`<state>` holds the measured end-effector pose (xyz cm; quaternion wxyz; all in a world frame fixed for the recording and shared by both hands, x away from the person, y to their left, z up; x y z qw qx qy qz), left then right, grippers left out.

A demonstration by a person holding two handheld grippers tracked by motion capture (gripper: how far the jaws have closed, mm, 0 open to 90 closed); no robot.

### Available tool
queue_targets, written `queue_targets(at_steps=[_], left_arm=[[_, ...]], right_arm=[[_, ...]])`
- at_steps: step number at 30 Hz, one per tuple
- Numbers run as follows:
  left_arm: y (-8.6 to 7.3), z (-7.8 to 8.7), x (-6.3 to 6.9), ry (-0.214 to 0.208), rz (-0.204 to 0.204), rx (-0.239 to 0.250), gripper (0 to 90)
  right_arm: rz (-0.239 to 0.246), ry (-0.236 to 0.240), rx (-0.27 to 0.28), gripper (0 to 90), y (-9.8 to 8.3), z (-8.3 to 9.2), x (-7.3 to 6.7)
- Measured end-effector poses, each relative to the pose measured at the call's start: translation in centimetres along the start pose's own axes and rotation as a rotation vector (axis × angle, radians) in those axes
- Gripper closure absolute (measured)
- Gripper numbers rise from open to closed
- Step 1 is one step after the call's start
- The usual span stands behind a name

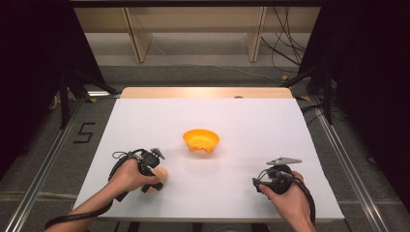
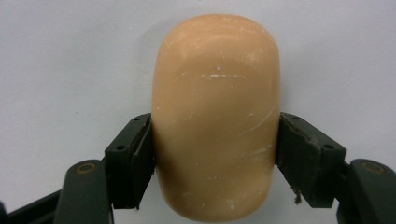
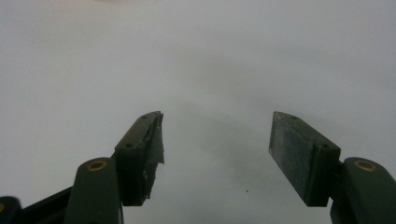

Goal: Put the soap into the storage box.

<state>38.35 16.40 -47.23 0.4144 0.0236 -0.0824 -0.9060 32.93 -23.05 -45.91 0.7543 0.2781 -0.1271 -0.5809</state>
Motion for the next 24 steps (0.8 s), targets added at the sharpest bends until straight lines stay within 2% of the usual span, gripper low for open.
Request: queue_targets(at_steps=[3, 4, 8, 11, 14, 16, 19, 22, 24], left_arm=[[-0.01, -0.03, -0.18, -0.002, 0.000, -0.002, 31.4], [0.06, 0.06, -0.44, -0.006, -0.016, -0.020, 31.3], [0.03, -0.03, -0.50, -0.004, -0.023, -0.019, 31.3], [0.14, 0.12, -0.74, -0.006, -0.054, -0.023, 31.0], [0.22, 0.21, -0.78, -0.007, -0.060, -0.023, 29.5], [0.17, 0.04, -0.85, -0.008, -0.081, -0.022, 29.5], [0.18, -0.18, -1.10, 0.001, -0.124, -0.048, 29.2], [0.17, -0.21, -1.08, 0.001, -0.130, -0.046, 31.2], [0.15, -0.28, -0.80, -0.004, -0.097, -0.048, 31.7]], right_arm=[[-0.007, 0.002, -0.002, 35.9, -0.02, -0.01, 0.02], [-0.008, 0.005, -0.002, 35.9, -0.03, -0.04, 0.04], [-0.008, 0.007, -0.004, 35.9, -0.04, -0.06, 0.02], [-0.004, 0.012, -0.009, 35.8, -0.05, -0.10, 0.03], [-0.005, 0.014, -0.010, 35.7, -0.07, -0.14, 0.05], [-0.005, 0.010, -0.012, 35.6, -0.08, -0.15, 0.05], [-0.003, 0.012, -0.012, 35.6, -0.10, -0.20, 0.04], [-0.005, 0.010, -0.011, 35.6, -0.12, -0.20, 0.05], [-0.006, 0.008, -0.017, 35.6, -0.14, -0.23, 0.09]])
Point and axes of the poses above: each handheld gripper's, and its own axes: z roughly backward along the jaws, y roughly out of its top, x roughly to its right, the point moved 1 cm from there along -z, roughly forward along the jaws, and after that the axes turned 5 degrees about -z, right-handed, at the moved point
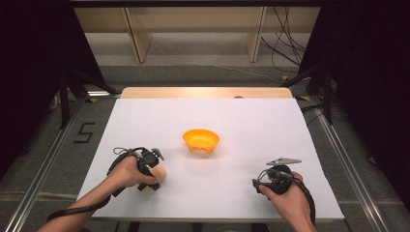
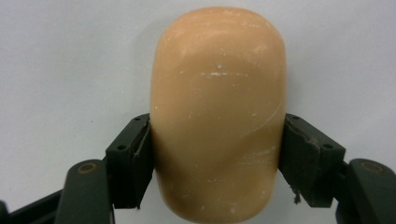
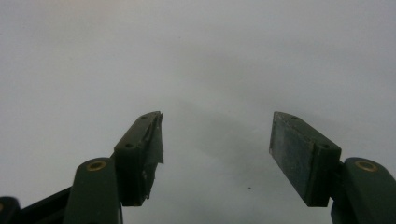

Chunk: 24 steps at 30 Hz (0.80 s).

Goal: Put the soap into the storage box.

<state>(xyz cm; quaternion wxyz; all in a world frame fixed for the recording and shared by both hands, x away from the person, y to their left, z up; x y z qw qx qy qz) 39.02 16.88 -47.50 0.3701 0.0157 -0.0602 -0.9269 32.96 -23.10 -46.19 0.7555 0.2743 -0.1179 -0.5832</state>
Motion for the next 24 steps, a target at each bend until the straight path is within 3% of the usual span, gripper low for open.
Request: queue_targets(at_steps=[2, 5, 9, 15, 18, 24], left_arm=[[0.0, 0.0, 0.0, 0.002, -0.009, -0.001, 32.0], [0.1, 0.2, -0.3, 0.001, -0.083, -0.013, 32.3], [0.0, 0.2, -0.3, 0.002, -0.135, -0.003, 32.4], [0.0, 0.2, -0.2, 0.013, -0.184, 0.000, 32.5], [0.0, 0.4, -0.1, 0.030, -0.212, -0.010, 32.5], [-0.1, 1.4, -0.3, 0.054, -0.268, 0.024, 32.5]], right_arm=[[-0.001, 0.005, 0.003, 35.6, 0.0, 0.0, 0.0], [0.021, -0.013, 0.011, 35.6, -0.1, -0.1, 0.3], [0.019, 0.007, 0.015, 35.6, -0.1, -0.2, 0.4], [-0.001, -0.007, 0.007, 35.5, -0.1, -0.2, 0.4], [-0.008, 0.009, 0.005, 35.5, -0.1, -0.1, 0.4], [-0.012, 0.005, 0.008, 35.5, -0.1, -0.1, 0.3]])
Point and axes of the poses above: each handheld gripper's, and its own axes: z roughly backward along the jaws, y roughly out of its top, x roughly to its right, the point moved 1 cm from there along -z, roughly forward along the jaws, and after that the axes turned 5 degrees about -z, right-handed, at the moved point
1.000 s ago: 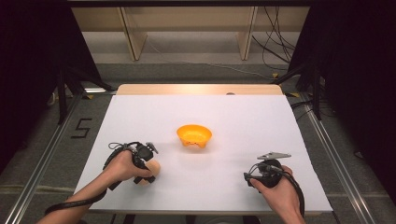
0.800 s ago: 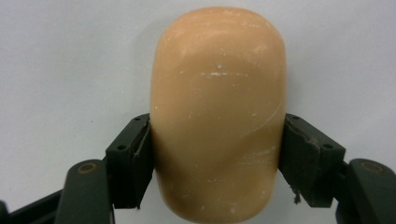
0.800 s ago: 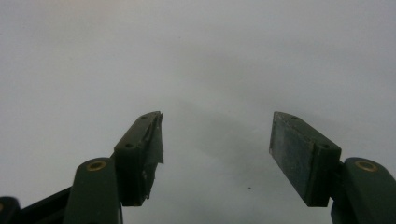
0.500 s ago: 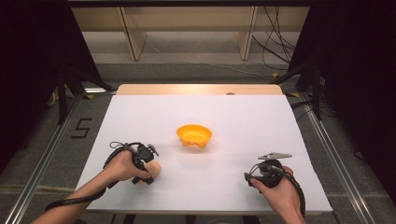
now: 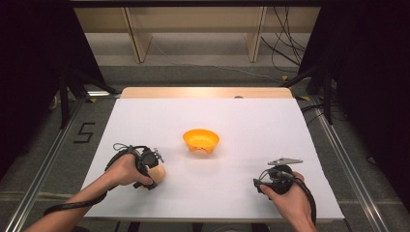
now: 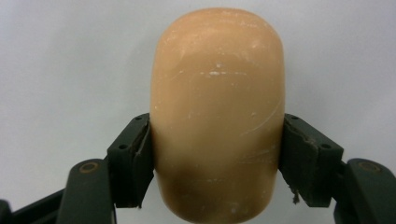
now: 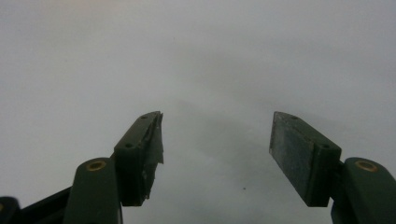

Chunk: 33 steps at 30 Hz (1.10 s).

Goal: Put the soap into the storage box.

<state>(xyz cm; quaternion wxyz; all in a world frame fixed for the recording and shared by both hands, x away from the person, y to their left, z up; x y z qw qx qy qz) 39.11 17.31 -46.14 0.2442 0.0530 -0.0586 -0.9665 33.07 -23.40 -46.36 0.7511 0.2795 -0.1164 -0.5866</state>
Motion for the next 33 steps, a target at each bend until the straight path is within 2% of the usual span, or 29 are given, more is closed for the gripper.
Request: queue_targets(at_steps=[1, 2, 5, 6, 7, 11, 12, 17, 19, 24, 31, 33], left_arm=[[-0.1, 0.2, 0.0, 0.007, -0.029, 0.006, 32.5], [-0.1, 0.2, 0.0, 0.007, -0.029, 0.006, 32.5], [-0.3, 0.7, -0.2, 0.004, -0.083, 0.024, 32.5], [-0.3, 0.7, -0.2, 0.004, -0.083, 0.024, 32.5], [-0.3, 0.9, -0.2, -0.001, -0.102, 0.034, 32.5], [-0.3, 1.3, -0.4, -0.003, -0.136, 0.033, 32.5], [-0.3, 1.4, -0.4, -0.003, -0.147, 0.029, 32.5], [-0.2, 1.6, -0.5, -0.002, -0.178, 0.035, 32.5], [-0.1, 1.7, -0.4, -0.002, -0.223, 0.031, 32.5], [0.2, 2.0, -0.4, -0.008, -0.250, 0.029, 32.5], [0.5, 2.3, -0.6, -0.008, -0.245, 0.036, 32.5], [0.8, 2.4, -0.8, -0.001, -0.262, 0.033, 32.5]], right_arm=[[0.008, -0.014, 0.000, 35.5, 0.0, -0.1, 0.1], [0.008, -0.014, 0.000, 35.5, 0.0, -0.1, 0.1], [-0.001, -0.002, 0.000, 35.5, 0.0, 0.0, 0.0], [0.004, 0.000, -0.002, 35.5, 0.0, 0.0, 0.0], [0.008, -0.018, -0.001, 35.5, 0.0, -0.1, 0.1], [0.008, -0.017, 0.001, 35.5, 0.0, -0.1, 0.1], [0.005, -0.001, -0.001, 35.5, 0.0, 0.0, 0.0], [0.007, -0.016, 0.001, 35.5, 0.0, -0.1, 0.1], [0.006, -0.011, 0.007, 35.5, -0.1, 0.0, 0.1], [0.005, -0.024, 0.013, 35.5, 0.0, 0.1, 0.1], [0.020, -0.022, 0.051, 35.5, 0.1, 0.4, 0.0], [0.022, -0.024, 0.059, 35.4, 0.0, 0.5, 0.0]])
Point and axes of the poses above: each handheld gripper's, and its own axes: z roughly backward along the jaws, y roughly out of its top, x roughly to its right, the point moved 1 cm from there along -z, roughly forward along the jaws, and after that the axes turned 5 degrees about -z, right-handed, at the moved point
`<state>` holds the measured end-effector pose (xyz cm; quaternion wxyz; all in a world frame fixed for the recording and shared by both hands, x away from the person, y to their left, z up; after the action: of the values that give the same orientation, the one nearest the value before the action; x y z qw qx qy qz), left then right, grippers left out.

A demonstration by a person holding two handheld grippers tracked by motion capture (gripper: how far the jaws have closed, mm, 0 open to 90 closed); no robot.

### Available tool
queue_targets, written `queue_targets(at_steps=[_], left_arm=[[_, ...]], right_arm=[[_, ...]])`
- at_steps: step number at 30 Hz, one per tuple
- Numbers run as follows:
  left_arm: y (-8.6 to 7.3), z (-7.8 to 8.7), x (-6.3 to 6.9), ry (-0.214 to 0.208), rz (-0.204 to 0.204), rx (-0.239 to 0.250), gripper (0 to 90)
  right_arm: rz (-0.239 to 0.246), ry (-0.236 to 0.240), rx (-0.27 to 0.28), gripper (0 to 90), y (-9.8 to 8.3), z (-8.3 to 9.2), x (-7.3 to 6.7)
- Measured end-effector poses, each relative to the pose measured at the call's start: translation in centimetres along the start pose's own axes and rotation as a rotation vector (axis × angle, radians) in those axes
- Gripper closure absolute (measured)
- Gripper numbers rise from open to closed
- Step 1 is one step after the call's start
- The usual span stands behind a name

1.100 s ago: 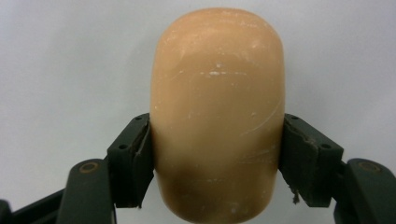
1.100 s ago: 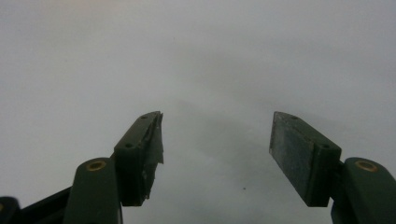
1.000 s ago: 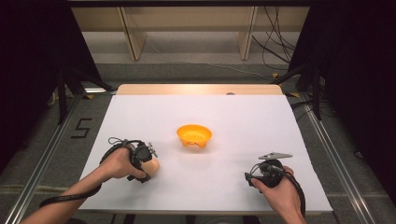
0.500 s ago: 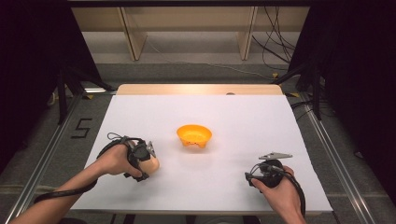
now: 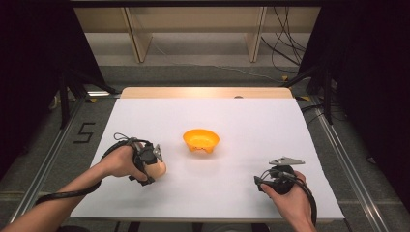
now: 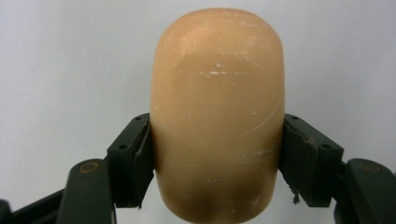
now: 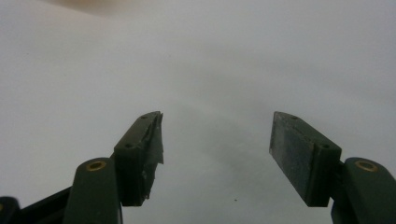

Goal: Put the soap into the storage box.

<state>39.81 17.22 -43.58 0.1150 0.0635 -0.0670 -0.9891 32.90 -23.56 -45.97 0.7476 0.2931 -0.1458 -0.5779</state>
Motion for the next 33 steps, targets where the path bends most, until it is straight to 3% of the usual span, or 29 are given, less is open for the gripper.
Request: queue_targets(at_steps=[16, 17, 18, 21, 22, 33], left_arm=[[1.3, 0.7, -0.6, 0.020, -0.055, -0.004, 32.5], [1.4, 0.7, -0.6, 0.024, -0.063, -0.005, 32.5], [1.4, 0.8, -0.6, 0.024, -0.062, -0.006, 32.4], [1.7, 0.9, -0.8, 0.018, -0.070, -0.012, 32.4], [1.8, 0.9, -0.8, 0.016, -0.069, -0.010, 32.5], [2.4, 1.0, -1.5, 0.018, -0.070, -0.004, 32.5]], right_arm=[[0.002, 0.009, 0.025, 35.1, 0.1, 0.1, 0.1], [0.026, 0.010, 0.039, 35.1, 0.1, -0.1, 0.2], [-0.007, 0.008, 0.033, 35.1, 0.1, 0.0, -0.1], [0.007, 0.007, 0.034, 35.1, 0.1, 0.1, -0.2], [0.040, 0.009, 0.054, 35.1, 0.2, 0.0, 0.0], [0.027, 0.010, 0.059, 34.6, 0.1, -0.1, -0.1]])
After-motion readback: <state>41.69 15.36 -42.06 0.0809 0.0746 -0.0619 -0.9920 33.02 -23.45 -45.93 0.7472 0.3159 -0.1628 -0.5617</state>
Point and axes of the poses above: each handheld gripper's, and its own axes: z roughly backward along the jaws, y roughly out of its top, x roughly to its right, the point moved 1 cm from there along -z, roughly forward along the jaws, and after that the axes turned 5 degrees about -z, right-handed, at the moved point
